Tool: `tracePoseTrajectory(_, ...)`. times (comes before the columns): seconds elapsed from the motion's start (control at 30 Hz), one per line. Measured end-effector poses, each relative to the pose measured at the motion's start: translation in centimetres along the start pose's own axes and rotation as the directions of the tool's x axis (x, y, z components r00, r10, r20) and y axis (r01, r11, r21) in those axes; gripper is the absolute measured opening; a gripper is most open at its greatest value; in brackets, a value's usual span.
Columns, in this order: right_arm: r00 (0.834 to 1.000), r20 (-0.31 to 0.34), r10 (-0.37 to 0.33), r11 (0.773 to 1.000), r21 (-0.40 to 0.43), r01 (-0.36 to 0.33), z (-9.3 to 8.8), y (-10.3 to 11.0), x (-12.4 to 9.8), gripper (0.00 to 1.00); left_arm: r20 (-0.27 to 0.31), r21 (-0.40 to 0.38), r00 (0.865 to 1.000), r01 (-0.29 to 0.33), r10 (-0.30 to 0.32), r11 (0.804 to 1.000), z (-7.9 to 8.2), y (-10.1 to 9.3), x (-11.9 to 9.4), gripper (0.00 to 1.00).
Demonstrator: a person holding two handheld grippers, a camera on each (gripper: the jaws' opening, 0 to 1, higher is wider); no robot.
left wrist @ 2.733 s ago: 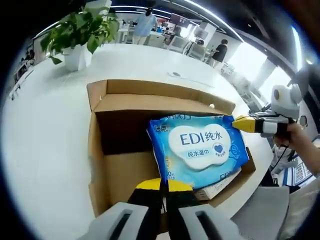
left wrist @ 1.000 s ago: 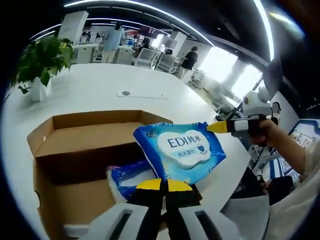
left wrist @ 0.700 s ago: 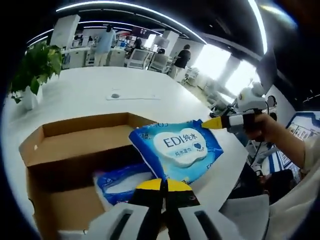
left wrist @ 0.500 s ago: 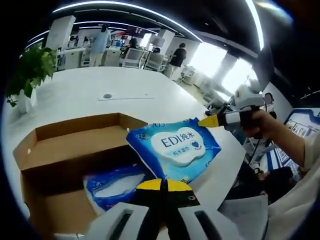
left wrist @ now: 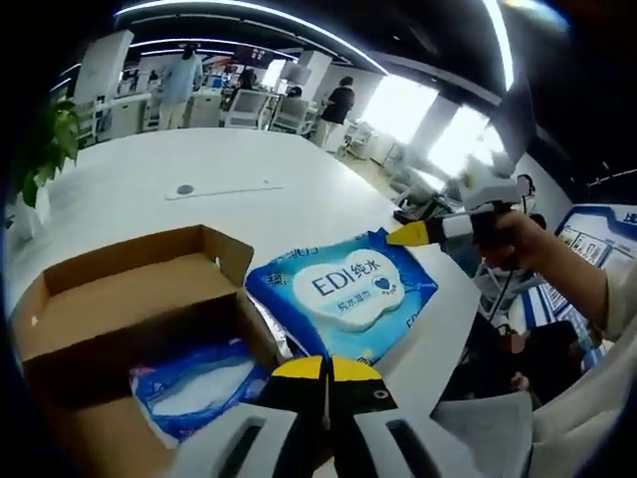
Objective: Operate the shoe box by opening the lid, removing the specified soft item, and placing it in the target area until the item is outside and the box remains undamaged.
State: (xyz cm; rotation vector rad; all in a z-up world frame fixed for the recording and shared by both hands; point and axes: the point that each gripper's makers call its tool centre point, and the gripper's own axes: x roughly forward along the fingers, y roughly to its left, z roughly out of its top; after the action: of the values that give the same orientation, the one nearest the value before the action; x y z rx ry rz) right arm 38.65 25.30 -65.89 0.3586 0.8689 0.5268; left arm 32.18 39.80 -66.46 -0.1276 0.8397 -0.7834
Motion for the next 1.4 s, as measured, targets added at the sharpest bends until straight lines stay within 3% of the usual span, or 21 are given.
tracePoseTrajectory(0.33, 0.999, -0.002, -0.039, 0.999, 0.032, 0.04, 0.0, -2.5, 0.5, 0.0, -0.039, 0.054, 0.999, 0.006, -0.004, 0.999, 0.6, -0.3, 2.2, 0.0)
tracePoseTrajectory(0.83, 0.997, -0.032, -0.073, 0.996, 0.048, 0.074, -0.1, -4.8, 3.3, 0.0, -0.117, 0.113, 0.993, -0.023, 0.037, 0.993, 1.0, 1.4, 4.5, 0.0)
tracePoseTrajectory(1.4, 0.99, -0.069, -0.127, 0.99, 0.055, 0.13, -1.0, -7.4, 6.3, 0.0, -0.24, 0.252, 0.966, -0.038, 0.1, 0.967, 0.5, 3.0, 7.3, 0.0)
